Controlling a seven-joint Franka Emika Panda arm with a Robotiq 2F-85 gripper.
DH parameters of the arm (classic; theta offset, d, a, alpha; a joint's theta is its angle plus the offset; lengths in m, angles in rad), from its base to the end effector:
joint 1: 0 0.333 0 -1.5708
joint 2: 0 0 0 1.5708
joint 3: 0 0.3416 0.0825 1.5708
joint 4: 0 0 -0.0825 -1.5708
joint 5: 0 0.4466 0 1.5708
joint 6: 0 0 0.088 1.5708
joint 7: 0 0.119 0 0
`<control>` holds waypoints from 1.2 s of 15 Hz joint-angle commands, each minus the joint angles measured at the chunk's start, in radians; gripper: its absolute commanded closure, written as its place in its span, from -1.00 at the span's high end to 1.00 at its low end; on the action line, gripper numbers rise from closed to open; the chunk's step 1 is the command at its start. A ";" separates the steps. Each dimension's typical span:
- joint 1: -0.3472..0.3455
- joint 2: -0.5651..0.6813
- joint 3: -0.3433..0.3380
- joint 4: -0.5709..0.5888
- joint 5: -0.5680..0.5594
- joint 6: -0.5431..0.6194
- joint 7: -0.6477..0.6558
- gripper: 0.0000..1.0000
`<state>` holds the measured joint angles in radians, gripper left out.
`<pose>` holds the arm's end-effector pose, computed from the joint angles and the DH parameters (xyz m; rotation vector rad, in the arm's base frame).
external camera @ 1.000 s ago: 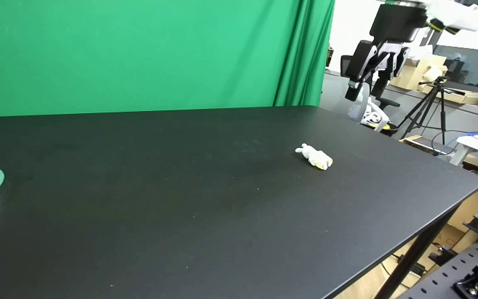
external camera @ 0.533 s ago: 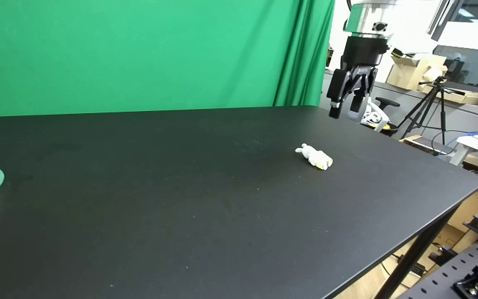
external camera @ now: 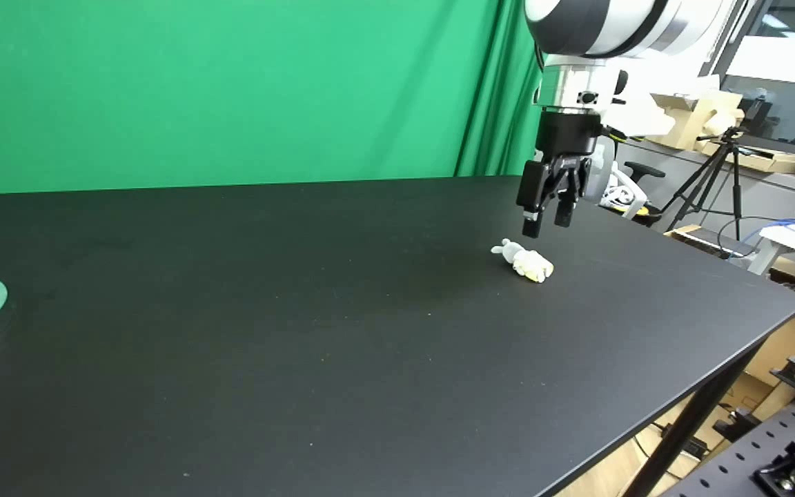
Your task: Pick up the toy from the table and slightly move it forward.
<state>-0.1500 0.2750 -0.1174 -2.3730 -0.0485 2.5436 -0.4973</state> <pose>0.5122 -0.1434 0.1587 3.0924 0.4265 -0.1828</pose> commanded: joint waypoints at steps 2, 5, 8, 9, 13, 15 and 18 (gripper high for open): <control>-0.033 0.078 0.017 0.055 -0.026 0.091 0.016 1.00; -0.045 0.112 0.026 0.057 -0.030 0.172 0.019 1.00; -0.055 0.138 0.043 0.055 -0.027 0.220 0.018 1.00; -0.059 0.145 0.053 0.055 -0.025 0.219 0.016 1.00; -0.066 0.149 0.080 0.042 -0.020 0.211 0.018 0.48; -0.073 0.140 0.093 0.033 -0.011 0.214 0.015 0.19; -0.090 0.126 0.117 0.026 0.008 0.204 0.007 -0.23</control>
<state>-0.2060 0.4249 -0.0338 -2.3398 -0.0564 2.7641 -0.4957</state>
